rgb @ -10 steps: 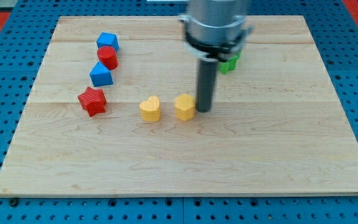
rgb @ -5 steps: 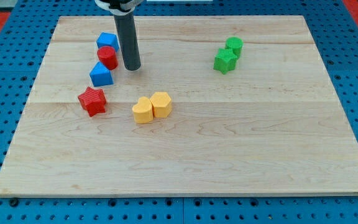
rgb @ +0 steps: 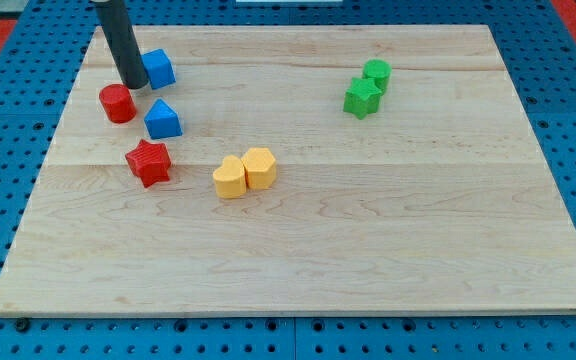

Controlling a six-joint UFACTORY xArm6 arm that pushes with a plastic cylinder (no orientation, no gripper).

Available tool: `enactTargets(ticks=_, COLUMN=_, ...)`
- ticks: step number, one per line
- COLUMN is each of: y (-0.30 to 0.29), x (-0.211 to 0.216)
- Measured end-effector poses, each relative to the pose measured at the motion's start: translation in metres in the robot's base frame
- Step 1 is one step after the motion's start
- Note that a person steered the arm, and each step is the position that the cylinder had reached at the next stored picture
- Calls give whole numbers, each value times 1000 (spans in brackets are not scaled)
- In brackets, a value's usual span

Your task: Push the red circle into the red star

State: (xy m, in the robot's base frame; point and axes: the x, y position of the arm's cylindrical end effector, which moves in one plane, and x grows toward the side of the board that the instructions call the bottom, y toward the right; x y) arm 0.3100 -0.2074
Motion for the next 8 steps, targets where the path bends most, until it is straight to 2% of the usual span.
enactTargets(ticks=2, y=-16, x=95)
enactTargets(ticks=3, y=1, x=89)
enactTargets(ticks=4, y=-43, x=71)
enactTargets(ticks=5, y=-96, x=70)
enactTargets(ticks=6, y=-97, x=85)
enactTargets(ticks=7, y=-75, x=121)
enactTargets(ticks=8, y=-47, x=137)
